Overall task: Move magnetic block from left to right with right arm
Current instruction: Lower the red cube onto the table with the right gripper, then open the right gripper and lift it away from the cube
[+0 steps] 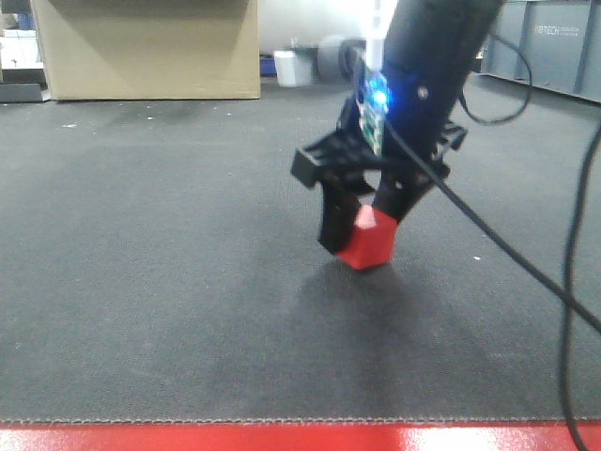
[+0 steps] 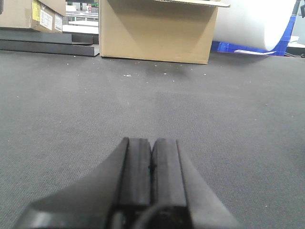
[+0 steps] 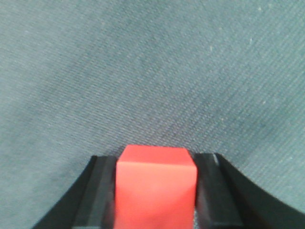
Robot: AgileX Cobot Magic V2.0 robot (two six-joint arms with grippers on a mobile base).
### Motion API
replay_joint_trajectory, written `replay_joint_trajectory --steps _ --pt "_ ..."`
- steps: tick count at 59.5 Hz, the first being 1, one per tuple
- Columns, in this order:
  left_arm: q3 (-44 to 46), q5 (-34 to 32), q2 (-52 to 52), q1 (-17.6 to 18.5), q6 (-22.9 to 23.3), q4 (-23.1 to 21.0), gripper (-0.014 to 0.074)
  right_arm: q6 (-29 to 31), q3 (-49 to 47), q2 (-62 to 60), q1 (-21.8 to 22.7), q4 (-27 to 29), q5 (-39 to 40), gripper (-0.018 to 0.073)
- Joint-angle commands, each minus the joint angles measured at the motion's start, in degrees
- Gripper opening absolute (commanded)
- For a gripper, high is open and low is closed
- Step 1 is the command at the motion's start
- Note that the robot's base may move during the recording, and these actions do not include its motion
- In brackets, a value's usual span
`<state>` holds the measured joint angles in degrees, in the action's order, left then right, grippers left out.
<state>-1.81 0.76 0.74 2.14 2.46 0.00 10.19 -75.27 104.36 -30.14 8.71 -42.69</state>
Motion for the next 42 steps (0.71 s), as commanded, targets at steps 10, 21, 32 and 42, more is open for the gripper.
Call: replay_joint_trajectory --steps 10,21,32,42 --pt "-0.53 -5.10 0.60 -0.10 0.25 0.00 -0.0116 -1.17 -4.47 -5.91 -0.04 -0.06 -2.04 0.0594" --pt "-0.53 -5.10 0.60 -0.10 0.25 0.00 -0.0116 -3.62 -2.64 -12.60 0.17 -0.01 -2.32 0.0421" --pt "-0.53 -5.10 0.60 -0.10 0.25 0.00 -0.0116 -3.62 5.07 -23.88 0.17 -0.01 2.30 0.0148" --pt "-0.53 -5.10 0.60 -0.10 0.25 0.00 -0.0116 -3.62 15.62 -36.17 0.17 0.19 9.44 0.0065"
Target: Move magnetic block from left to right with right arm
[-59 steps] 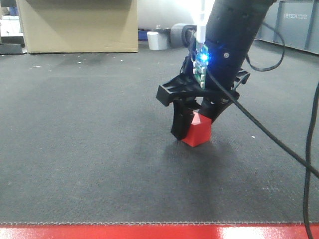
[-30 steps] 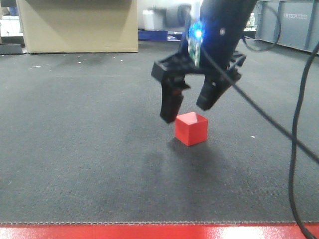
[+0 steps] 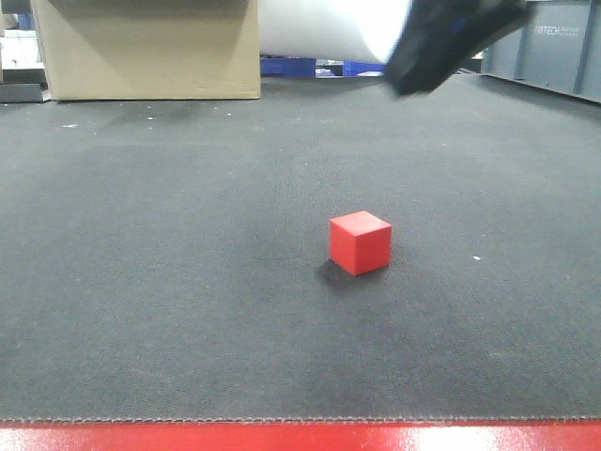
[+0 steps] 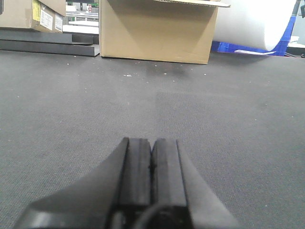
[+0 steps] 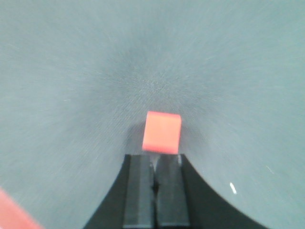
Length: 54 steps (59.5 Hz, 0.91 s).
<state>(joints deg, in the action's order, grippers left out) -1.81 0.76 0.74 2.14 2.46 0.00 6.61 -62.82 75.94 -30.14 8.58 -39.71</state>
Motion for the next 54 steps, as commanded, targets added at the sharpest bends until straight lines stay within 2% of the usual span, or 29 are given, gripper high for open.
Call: replay_joint_trajectory --steps 1,11,27,38,54 --pt "-0.53 -5.10 0.60 -0.10 0.25 0.00 -0.0116 -0.04 4.19 -8.88 0.17 0.39 7.12 0.0065" --pt "-0.53 -5.10 0.60 -0.10 0.25 0.00 -0.0116 -0.04 15.55 -21.58 0.17 1.08 13.35 0.0065" --pt "-0.53 -5.10 0.60 -0.10 0.25 0.00 -0.0116 -0.04 27.01 -37.40 0.17 5.45 17.32 0.0065" --pt "-0.53 -5.10 0.60 -0.10 0.25 0.00 -0.0116 0.01 29.42 -44.58 0.17 5.38 16.50 0.0065" --pt "-0.53 -5.10 0.60 -0.10 0.25 0.00 -0.0116 0.01 29.42 -46.27 0.17 5.38 16.68 0.0065"
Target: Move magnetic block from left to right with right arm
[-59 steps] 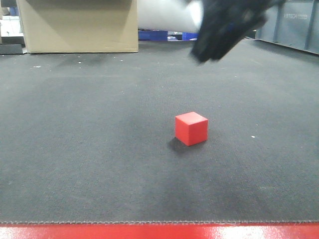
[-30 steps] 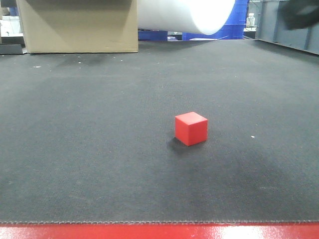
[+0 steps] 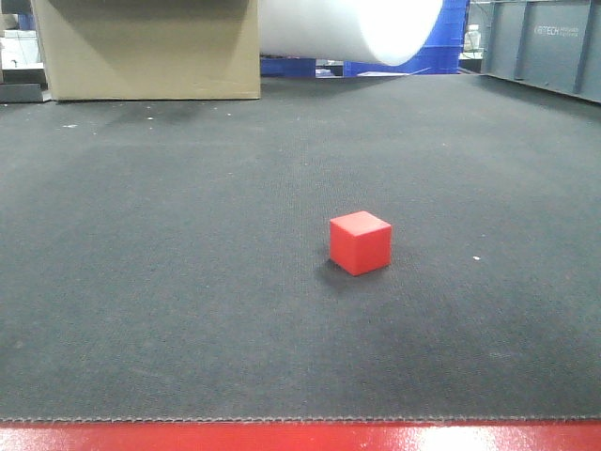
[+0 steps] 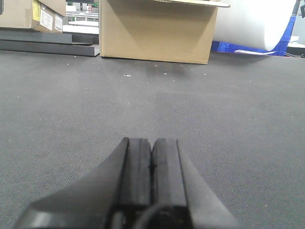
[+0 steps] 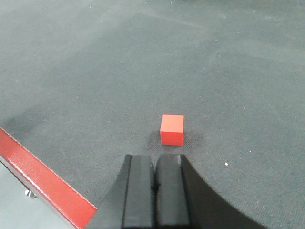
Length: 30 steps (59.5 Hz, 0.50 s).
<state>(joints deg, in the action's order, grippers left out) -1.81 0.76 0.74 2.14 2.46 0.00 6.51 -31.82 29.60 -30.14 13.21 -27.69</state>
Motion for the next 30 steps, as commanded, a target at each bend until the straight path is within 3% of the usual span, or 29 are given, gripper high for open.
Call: replay_joint_trajectory --steps 1,17,30 --pt "-0.53 -5.10 0.60 -0.10 0.25 0.00 -0.0116 0.11 -1.58 0.08 0.17 0.75 4.65 0.0065" --pt "-0.53 -5.10 0.60 -0.10 0.25 0.00 -0.0116 0.11 -1.50 0.08 0.17 0.75 5.62 0.0065" --pt "-0.53 -5.10 0.60 -0.10 0.25 0.00 -0.0116 0.11 0.76 -1.25 2.16 -1.34 13.50 0.0065"
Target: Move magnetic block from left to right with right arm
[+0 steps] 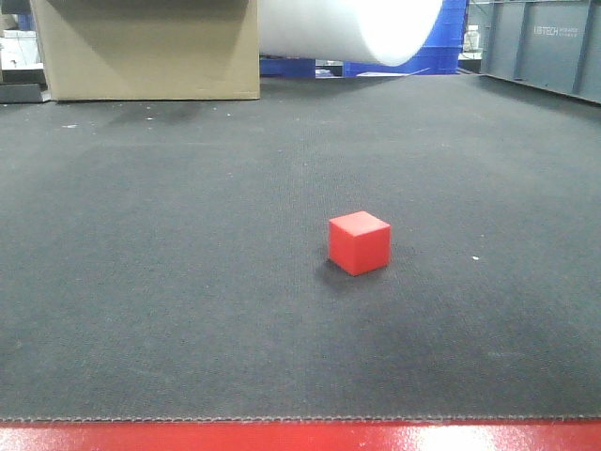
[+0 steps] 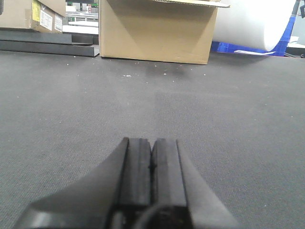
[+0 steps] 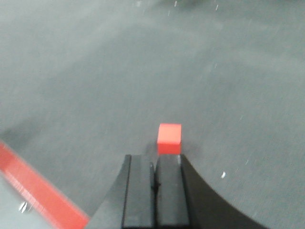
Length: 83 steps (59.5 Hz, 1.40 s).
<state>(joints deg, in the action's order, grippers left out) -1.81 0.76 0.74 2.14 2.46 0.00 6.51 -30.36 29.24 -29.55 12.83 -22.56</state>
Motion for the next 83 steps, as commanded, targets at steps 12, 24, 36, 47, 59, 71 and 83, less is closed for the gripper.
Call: replay_joint_trajectory --steps 12,24,36,47,59,71,83 --pt "-0.53 -5.10 0.60 -0.10 0.25 0.00 -0.0116 0.11 6.49 -8.10 13.69 -1.02 10.13 0.0065" --pt "-0.53 -5.10 0.60 -0.10 0.25 0.00 -0.0116 0.11 15.67 -18.48 24.48 -1.40 12.51 0.0065" --pt "-0.53 -5.10 0.60 -0.10 0.25 0.00 -0.0116 0.11 24.82 -27.57 28.67 -1.57 16.00 0.0065" --pt "-0.53 -5.10 0.60 -0.10 0.25 0.00 -0.0116 0.05 29.88 -30.85 29.58 -1.57 21.38 0.0065" --pt "-0.53 -5.10 0.60 -0.10 0.25 0.00 -0.0116 -0.08 31.83 -30.85 30.43 -1.87 25.45 0.0065" --pt "-0.53 -5.10 0.60 -0.10 0.25 0.00 -0.0116 -0.08 31.83 -30.85 30.43 -3.01 25.40 0.0065" --pt "-0.53 -5.10 0.60 -0.10 0.25 0.00 -0.0116 -0.08 31.83 -30.85 30.43 -2.99 25.28 0.0065"
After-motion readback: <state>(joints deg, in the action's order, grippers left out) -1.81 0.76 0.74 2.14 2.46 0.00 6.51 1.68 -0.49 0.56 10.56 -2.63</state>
